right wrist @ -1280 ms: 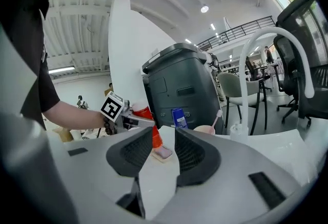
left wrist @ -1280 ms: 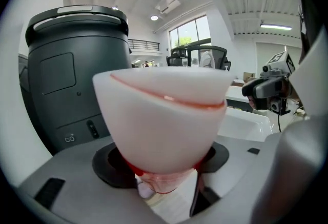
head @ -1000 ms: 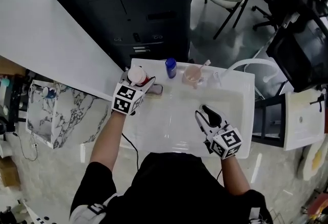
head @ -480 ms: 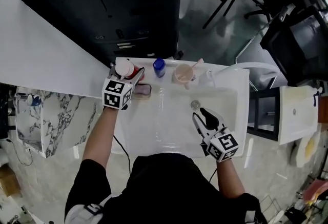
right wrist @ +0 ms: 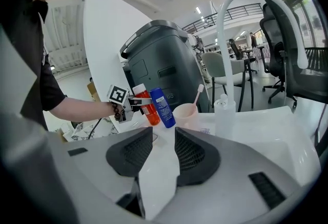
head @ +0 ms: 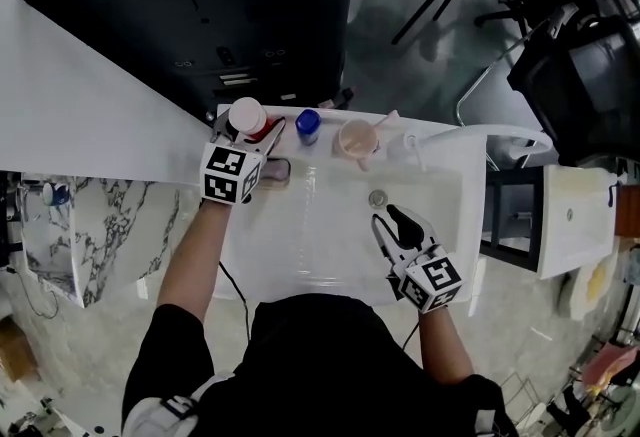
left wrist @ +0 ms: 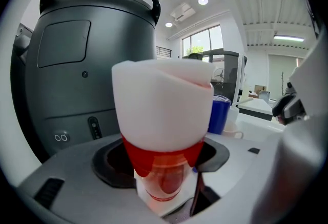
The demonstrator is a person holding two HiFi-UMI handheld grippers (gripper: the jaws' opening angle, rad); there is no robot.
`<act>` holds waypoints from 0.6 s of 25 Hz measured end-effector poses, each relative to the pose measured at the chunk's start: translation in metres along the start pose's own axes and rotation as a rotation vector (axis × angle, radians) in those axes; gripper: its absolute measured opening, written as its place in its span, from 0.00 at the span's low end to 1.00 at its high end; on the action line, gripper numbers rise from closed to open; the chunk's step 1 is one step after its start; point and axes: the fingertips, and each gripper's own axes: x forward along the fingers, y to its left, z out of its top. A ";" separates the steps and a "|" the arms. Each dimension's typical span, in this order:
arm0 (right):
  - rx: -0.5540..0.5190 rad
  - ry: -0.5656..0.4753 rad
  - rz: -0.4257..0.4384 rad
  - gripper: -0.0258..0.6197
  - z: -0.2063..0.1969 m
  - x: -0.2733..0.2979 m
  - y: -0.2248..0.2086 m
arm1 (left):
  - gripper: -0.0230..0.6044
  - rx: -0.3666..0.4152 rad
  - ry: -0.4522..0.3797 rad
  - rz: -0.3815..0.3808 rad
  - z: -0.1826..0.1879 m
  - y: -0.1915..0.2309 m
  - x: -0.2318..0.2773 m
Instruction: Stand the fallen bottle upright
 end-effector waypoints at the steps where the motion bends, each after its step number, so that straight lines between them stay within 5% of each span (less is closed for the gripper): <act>1: -0.004 -0.001 0.007 0.27 0.001 0.003 0.002 | 0.53 -0.004 -0.003 0.003 0.000 0.000 0.000; 15: -0.039 -0.015 0.046 0.27 0.008 0.002 0.014 | 0.61 -0.055 -0.022 0.003 -0.001 -0.006 -0.008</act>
